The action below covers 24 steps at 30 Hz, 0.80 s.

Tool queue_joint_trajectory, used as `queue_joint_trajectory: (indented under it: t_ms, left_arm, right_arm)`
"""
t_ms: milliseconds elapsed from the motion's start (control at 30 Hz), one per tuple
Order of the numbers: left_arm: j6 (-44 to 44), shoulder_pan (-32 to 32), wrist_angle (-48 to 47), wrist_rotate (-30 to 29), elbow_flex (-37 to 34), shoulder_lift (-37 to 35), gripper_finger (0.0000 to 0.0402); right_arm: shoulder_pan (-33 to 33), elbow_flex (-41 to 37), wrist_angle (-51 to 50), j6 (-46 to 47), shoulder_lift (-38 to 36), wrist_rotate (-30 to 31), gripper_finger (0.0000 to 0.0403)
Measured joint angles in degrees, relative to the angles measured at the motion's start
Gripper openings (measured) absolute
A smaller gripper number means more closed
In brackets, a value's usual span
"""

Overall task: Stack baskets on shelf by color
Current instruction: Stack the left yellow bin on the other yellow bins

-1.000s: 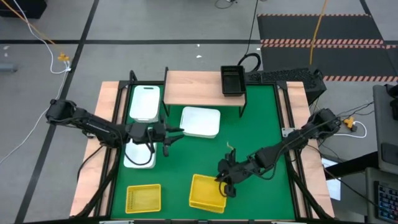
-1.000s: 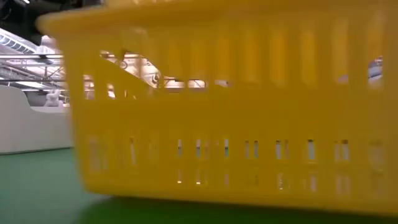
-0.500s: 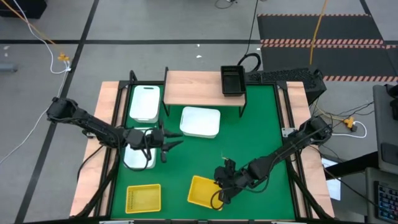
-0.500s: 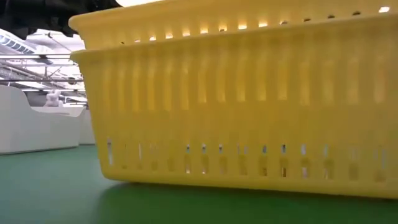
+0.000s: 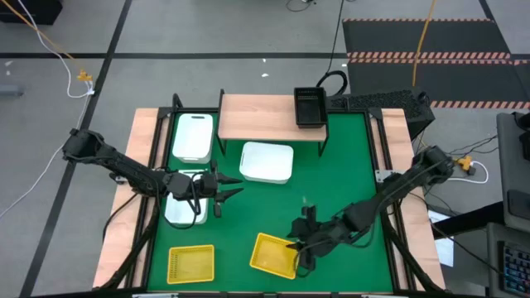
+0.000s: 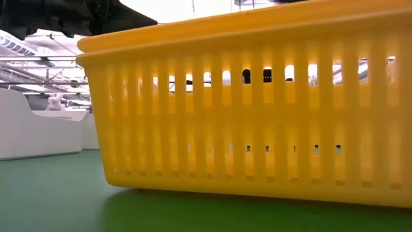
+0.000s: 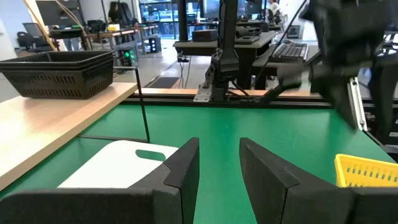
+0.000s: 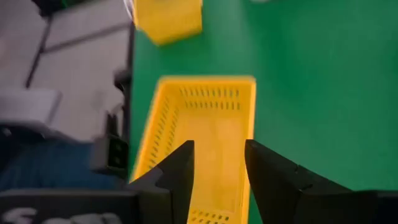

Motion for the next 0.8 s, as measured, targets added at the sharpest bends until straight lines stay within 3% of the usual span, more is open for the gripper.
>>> queue_joint_trajectory:
  t_ms: [233,400,633,800]
  left_arm:
    - [-1.90,-0.02,-2.93,-0.88,-0.02,0.00,0.0118]
    - [-1.99,-0.02,-3.01,-1.51,-0.04,0.00,0.0118]
    - [-2.01,-0.02,-2.34,-1.90,-0.04,0.00,0.0118]
    - [-2.47,-0.02,-2.29,-1.90,-0.04,0.00,0.0118]
  right_arm:
    - [1.24,0.66,-12.17,2.13,-12.91,9.08,0.0140]
    - [2.38,9.19,-26.95,1.97,-14.78,16.21,0.0137]
    - [4.56,27.47,-30.67,-11.72,-2.87,16.98,0.0137]
    - [2.13,38.23,-43.77,-10.35,7.82,14.77,0.0137]
